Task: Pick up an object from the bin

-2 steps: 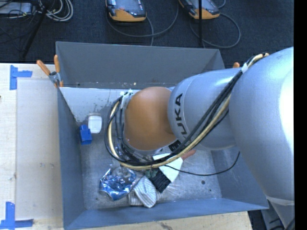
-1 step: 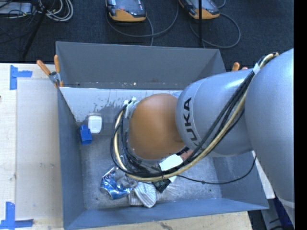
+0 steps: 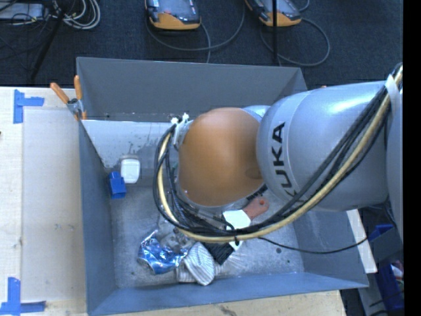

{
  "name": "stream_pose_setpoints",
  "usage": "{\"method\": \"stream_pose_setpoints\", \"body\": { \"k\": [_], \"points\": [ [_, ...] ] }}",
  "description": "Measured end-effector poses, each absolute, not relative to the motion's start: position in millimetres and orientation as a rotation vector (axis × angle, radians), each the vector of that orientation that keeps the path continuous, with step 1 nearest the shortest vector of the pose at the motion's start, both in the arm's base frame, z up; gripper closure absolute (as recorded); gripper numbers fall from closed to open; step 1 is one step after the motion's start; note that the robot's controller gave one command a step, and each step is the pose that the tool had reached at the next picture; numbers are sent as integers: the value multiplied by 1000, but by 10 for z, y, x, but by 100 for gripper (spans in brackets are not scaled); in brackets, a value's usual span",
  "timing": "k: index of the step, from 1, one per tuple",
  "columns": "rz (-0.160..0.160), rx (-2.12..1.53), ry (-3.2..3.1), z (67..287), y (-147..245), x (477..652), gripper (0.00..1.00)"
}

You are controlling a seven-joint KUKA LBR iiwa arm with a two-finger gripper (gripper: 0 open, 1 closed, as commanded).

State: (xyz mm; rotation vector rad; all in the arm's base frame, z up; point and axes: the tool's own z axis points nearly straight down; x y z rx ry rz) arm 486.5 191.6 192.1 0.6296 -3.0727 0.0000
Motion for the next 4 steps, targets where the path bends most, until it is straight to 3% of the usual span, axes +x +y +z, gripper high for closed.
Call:
{"method": "stream_pose_setpoints", "body": {
  "k": [1,2,3,4],
  "points": [
    [2,-72,-3136,1362,2289,5069,0],
    [1,-74,-3138,1390,2282,5074,0],
    [-5,71,-3147,1122,2033,4972,0],
    [3,171,-3131,734,1833,5014,100]
  ]
}}
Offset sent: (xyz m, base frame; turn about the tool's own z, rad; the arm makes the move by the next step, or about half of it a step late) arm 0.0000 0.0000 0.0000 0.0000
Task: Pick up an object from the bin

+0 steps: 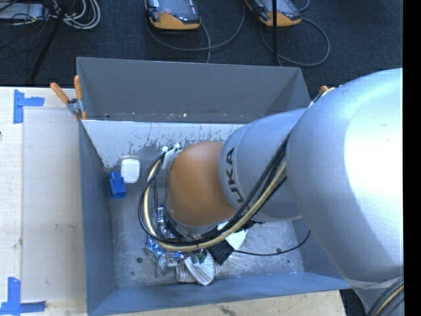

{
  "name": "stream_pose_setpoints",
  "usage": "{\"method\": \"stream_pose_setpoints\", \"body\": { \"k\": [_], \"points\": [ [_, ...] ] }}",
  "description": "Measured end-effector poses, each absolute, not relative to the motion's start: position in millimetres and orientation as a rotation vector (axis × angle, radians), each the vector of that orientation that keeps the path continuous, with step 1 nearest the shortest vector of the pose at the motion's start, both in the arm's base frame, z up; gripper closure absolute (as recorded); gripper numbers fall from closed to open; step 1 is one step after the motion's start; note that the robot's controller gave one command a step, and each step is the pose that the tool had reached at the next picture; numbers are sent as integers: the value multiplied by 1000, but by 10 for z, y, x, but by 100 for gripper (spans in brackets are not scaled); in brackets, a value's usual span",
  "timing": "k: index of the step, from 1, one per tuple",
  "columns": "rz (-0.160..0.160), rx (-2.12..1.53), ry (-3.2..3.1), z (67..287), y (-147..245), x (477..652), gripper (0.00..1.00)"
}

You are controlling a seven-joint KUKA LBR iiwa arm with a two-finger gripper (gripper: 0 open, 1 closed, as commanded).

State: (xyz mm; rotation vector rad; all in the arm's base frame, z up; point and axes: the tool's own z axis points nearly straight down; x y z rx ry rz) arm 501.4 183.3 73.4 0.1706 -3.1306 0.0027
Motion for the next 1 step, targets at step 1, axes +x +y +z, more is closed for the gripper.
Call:
{"method": "stream_pose_setpoints", "body": {
  "k": [1],
  "points": [
    [3,170,-3131,734,1832,5014,100]
  ]
}}
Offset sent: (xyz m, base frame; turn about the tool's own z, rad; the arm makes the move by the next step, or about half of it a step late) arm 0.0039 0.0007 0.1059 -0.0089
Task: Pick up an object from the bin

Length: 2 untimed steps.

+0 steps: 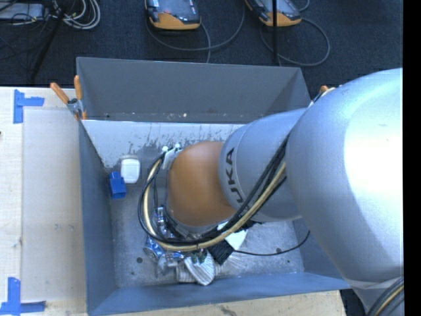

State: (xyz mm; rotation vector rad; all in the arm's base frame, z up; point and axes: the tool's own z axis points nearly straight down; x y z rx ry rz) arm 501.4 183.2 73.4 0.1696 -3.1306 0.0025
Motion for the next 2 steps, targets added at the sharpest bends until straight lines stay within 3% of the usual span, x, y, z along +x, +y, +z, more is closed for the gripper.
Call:
{"method": "stream_pose_setpoints", "body": {
  "k": [1,2],
  "points": [
    [4,174,-3128,1138,1828,5004,100],
    [2,195,-3130,1744,1804,5003,100]
  ]
}}
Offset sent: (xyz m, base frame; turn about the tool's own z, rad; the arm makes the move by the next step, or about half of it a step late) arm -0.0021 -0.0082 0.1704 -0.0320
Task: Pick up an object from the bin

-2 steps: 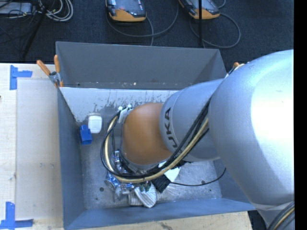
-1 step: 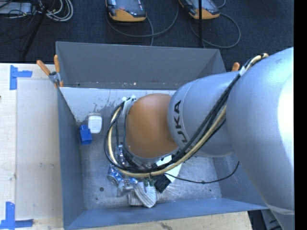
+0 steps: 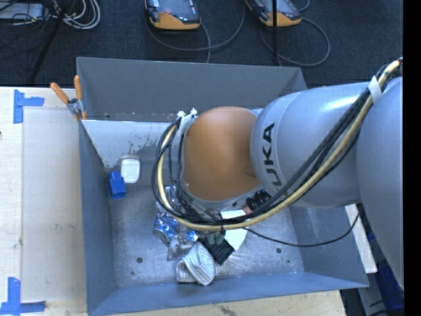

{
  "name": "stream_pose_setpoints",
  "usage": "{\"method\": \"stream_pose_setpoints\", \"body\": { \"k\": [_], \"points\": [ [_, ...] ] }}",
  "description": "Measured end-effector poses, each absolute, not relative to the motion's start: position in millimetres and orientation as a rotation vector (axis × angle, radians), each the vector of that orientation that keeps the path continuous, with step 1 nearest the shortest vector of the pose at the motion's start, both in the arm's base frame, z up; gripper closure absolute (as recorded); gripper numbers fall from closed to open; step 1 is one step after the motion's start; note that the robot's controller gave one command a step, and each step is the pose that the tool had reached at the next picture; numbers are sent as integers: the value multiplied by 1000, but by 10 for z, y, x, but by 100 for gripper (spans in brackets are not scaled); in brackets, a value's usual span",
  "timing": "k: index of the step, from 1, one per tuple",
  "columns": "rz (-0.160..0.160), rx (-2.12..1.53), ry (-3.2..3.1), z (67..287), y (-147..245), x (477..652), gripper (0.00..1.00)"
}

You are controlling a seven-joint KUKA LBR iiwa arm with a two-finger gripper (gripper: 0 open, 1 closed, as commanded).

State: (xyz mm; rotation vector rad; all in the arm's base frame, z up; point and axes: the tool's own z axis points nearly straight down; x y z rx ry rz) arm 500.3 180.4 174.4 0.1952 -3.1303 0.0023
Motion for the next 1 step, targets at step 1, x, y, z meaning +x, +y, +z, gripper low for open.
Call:
{"method": "stream_pose_setpoints", "body": {
  "k": [1],
  "points": [
    [-2,199,-3140,2121,1795,5014,100]
  ]
}}
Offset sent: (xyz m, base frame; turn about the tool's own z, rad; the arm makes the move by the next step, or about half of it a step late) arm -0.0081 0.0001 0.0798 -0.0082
